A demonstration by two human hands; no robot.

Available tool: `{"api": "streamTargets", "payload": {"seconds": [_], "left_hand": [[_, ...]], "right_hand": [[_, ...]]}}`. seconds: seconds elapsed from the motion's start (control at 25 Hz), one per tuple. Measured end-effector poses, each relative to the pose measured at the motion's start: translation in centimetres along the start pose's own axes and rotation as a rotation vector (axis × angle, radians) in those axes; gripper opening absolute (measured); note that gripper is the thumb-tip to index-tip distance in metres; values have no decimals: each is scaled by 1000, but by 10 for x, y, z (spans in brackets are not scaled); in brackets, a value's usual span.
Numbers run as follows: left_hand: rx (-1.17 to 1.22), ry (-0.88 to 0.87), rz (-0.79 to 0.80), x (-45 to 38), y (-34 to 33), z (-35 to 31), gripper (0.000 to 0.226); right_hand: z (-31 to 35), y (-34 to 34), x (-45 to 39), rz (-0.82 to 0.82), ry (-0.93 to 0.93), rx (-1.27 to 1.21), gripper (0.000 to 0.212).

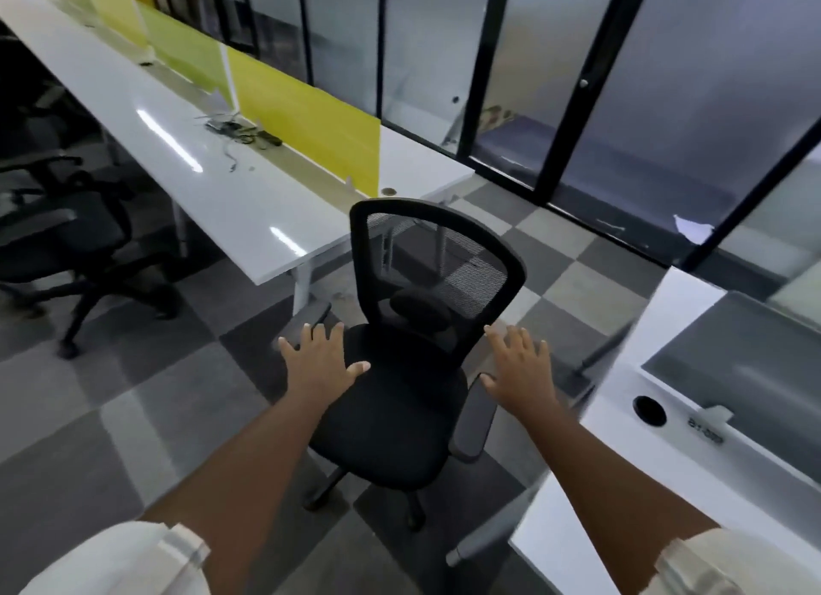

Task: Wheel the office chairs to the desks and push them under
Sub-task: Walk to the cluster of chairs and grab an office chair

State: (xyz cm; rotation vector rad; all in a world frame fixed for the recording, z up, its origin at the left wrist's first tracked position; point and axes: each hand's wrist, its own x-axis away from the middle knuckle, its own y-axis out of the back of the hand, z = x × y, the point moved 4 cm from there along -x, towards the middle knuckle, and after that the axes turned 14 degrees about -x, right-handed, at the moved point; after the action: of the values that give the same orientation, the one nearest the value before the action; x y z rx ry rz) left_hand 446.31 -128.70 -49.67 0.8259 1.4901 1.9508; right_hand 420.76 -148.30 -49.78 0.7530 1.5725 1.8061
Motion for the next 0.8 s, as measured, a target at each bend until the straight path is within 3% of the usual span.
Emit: {"api": "streamTargets", "payload": {"seconds": [0.24, 0.48, 0.8], "left_hand": [[189, -88, -9, -69, 37, -101, 94], [450, -78, 34, -142, 94, -220, 98], [937, 127, 277, -231, 87, -359, 116]], "right_hand": [[-74, -3, -13, 3, -167, -18, 89], [-143, 18, -54, -29, -196, -48, 87], [-233, -12, -83, 16, -209, -99, 84]]}}
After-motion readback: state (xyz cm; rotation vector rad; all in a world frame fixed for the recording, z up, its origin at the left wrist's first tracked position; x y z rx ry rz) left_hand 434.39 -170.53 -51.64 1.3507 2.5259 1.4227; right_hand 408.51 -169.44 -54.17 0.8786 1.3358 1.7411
